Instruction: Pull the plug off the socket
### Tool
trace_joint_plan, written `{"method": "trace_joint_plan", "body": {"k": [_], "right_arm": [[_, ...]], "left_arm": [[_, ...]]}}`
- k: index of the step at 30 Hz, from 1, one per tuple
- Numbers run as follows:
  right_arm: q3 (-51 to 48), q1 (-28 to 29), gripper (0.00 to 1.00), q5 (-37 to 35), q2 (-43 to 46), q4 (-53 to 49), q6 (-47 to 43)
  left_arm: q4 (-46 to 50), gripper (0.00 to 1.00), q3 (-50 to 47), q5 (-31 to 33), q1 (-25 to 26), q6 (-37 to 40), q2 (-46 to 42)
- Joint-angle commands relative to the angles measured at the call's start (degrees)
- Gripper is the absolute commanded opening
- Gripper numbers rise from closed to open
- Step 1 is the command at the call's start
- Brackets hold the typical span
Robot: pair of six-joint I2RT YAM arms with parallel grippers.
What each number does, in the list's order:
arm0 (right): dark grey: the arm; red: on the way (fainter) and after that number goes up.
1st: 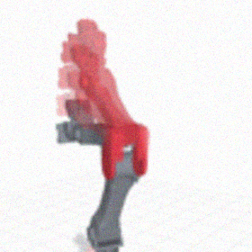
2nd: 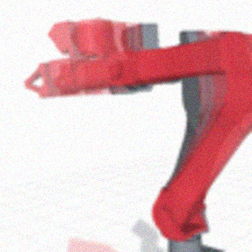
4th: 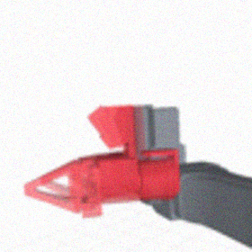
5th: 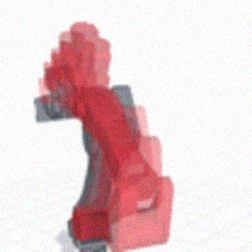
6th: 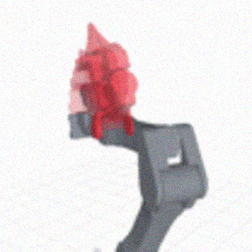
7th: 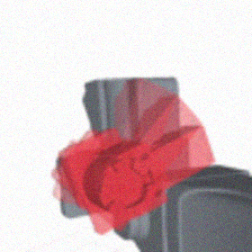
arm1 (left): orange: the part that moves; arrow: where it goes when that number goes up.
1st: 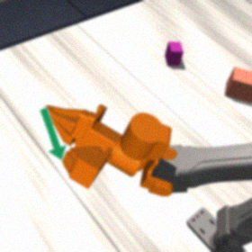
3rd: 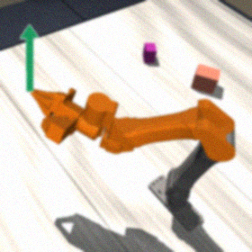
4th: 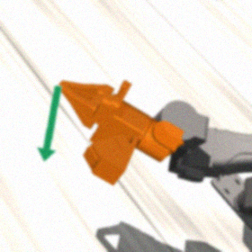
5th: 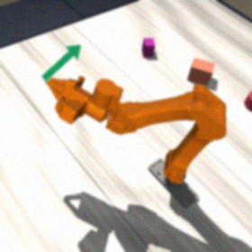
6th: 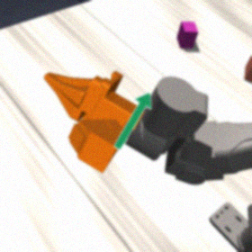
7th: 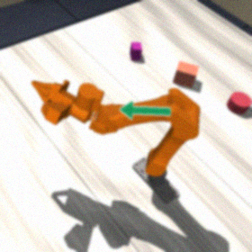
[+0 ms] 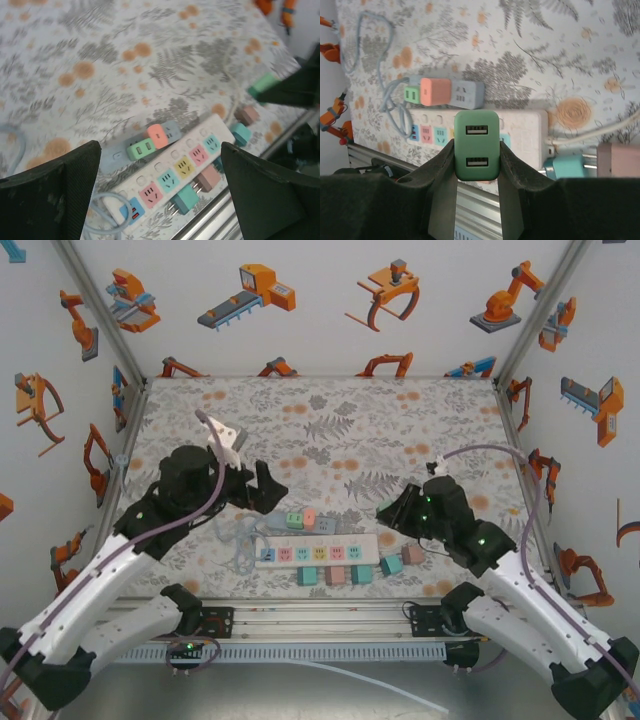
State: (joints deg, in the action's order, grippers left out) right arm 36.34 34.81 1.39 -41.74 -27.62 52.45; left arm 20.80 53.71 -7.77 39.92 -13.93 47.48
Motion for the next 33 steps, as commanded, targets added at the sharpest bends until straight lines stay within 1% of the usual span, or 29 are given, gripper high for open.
{"method": "trace_joint_plan", "body": {"k": [1, 3, 7, 9, 11, 13, 15, 18, 20, 23, 24, 25, 30, 33], "right_arm": [[-3.91, -1.22, 0.00, -0.16, -1.27, 3.33, 5.59], [-6.04, -2.99, 0.00, 1.36, -4.26, 6.48, 6.00], [-8.61, -4.83, 0.00, 2.21, -9.95, 12.18, 5.72], [-9.89, -5.40, 0.02, 2.34, -12.37, 15.10, 6.06], [-11.96, -5.95, 0.05, 2.83, -13.94, 18.62, 7.07], [-13.83, -6.58, 0.12, 3.50, -15.03, 21.74, 8.11], [-14.60, -6.77, 0.19, 3.13, -16.20, 21.80, 8.11], [-15.53, -6.86, 0.24, 2.07, -16.80, 20.88, 8.21], [-16.12, -6.86, 0.31, 0.70, -15.97, 19.64, 8.66], [-16.12, -6.86, 0.50, -1.93, -12.89, 16.26, 9.23], [-16.04, -6.86, 0.59, -2.80, -11.57, 15.14, 9.55], [-15.96, -6.88, 0.63, -3.71, -9.99, 13.98, 9.69], [-13.02, -7.03, 0.63, -7.20, -0.72, 5.93, 10.16], [-8.60, -7.03, 0.63, -10.78, 4.63, -0.11, 8.54]], "left_arm": [[-0.62, 0.99, -2.00, -16.66, 1.81, 15.17, -3.56], [1.21, 0.97, -2.42, -21.72, 2.67, 20.44, -5.14], [5.74, 0.97, -2.82, -26.50, 4.35, 27.83, -7.01], [7.95, 0.97, -3.00, -27.45, 4.99, 30.93, -7.87], [8.85, 0.97, -3.41, -27.05, 5.25, 32.41, -8.77], [8.91, 0.97, -3.94, -26.67, 5.32, 32.83, -9.45], [8.94, 0.97, -4.60, -26.06, 5.34, 32.98, -9.89], [9.00, 0.97, -5.18, -23.61, 5.34, 32.87, -9.95], [8.86, 0.97, -5.33, -21.88, 5.39, 32.92, -10.03], [6.87, 0.97, -6.03, -18.15, 5.37, 31.35, -10.44], [5.75, 0.97, -6.37, -16.75, 5.34, 30.57, -10.57], [4.76, 0.97, -6.72, -15.08, 5.36, 29.62, -10.79], [-0.79, 0.97, -8.72, -7.01, 5.39, 22.63, -10.94], [-2.58, 0.97, -8.97, -2.50, 5.35, 17.63, -10.04]]}}
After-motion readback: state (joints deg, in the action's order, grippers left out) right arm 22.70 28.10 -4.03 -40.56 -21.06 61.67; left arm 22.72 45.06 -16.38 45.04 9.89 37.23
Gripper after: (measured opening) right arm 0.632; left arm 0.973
